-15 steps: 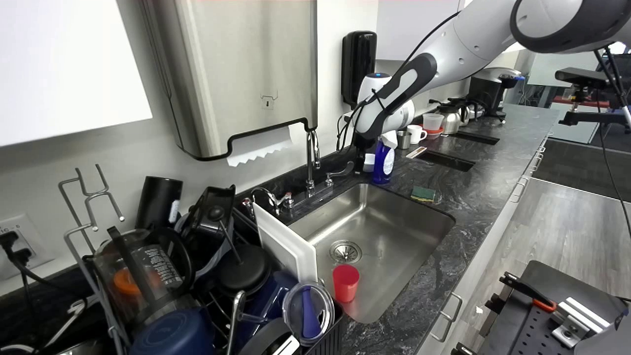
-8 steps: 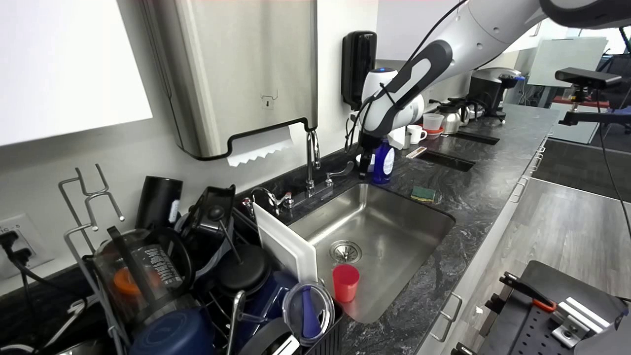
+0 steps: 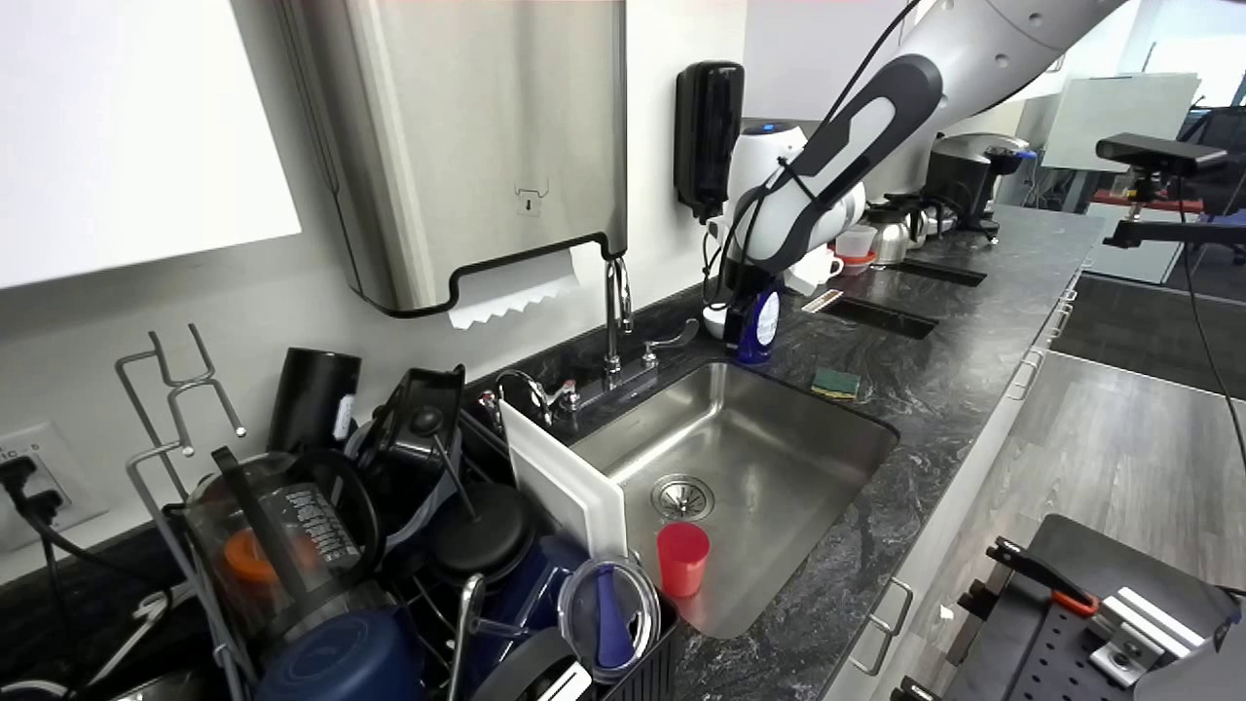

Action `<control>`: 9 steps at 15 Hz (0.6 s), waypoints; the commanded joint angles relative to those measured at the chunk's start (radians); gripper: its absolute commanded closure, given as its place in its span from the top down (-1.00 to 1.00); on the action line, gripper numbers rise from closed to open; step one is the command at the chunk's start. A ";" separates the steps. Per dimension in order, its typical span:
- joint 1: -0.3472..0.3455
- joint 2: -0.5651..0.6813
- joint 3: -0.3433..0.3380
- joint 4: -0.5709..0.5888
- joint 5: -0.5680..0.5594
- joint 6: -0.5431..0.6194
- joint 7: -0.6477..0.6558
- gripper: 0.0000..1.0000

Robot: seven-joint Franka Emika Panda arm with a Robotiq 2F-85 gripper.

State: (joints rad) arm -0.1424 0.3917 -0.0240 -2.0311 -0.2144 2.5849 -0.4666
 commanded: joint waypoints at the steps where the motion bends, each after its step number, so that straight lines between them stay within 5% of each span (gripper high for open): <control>1: 0.029 -0.085 -0.030 -0.089 -0.056 -0.005 0.069 1.00; 9: 0.058 -0.195 -0.062 -0.194 -0.167 -0.019 0.192 1.00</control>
State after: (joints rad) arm -0.1083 0.2373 -0.0654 -2.1843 -0.3371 2.5838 -0.3151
